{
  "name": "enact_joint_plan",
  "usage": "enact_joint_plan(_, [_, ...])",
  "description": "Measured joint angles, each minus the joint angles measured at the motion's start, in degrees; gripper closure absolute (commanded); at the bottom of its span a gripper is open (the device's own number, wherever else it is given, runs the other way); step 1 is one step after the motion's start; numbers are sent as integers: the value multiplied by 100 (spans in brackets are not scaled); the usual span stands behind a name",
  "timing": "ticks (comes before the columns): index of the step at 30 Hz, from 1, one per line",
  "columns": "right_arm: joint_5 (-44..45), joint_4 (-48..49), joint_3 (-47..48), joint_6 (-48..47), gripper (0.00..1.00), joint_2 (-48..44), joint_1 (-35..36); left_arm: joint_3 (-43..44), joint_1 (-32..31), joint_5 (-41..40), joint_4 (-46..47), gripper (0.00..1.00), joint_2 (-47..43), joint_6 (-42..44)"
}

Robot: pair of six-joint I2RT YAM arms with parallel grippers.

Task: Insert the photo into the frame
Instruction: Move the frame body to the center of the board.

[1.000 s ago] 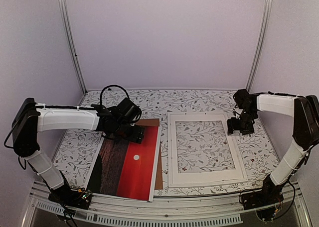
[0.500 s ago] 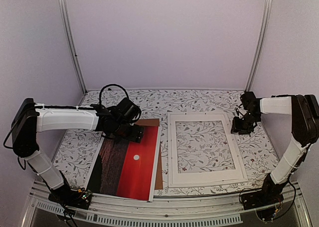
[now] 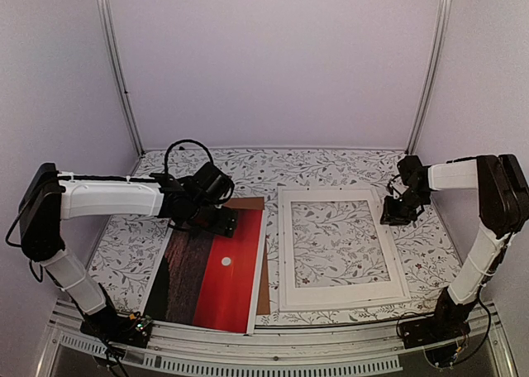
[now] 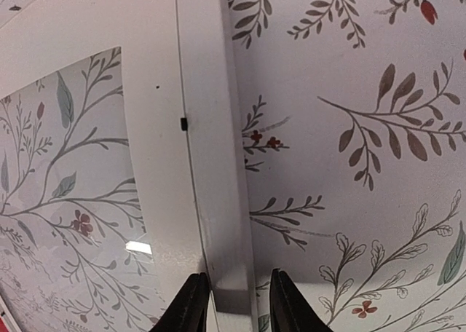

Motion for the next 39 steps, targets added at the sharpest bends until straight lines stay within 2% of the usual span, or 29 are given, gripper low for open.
enact_joint_plan(10, [-258,402,-284,52,87,-131,-20,-87,48,-98,9,19,0,-59])
enact_joint_plan(21, [-400,885,-581,411,90,-264,9,-188,372,-76,22,19,0,-42])
enact_joint_plan(32, [-367,898,-442,472,81,-146,216,-446,732,68,120,19,-2,48])
enact_joint_plan(39, [-352,750,-197,411,60,15,365,-684,1143,339,247,19,-4,116])
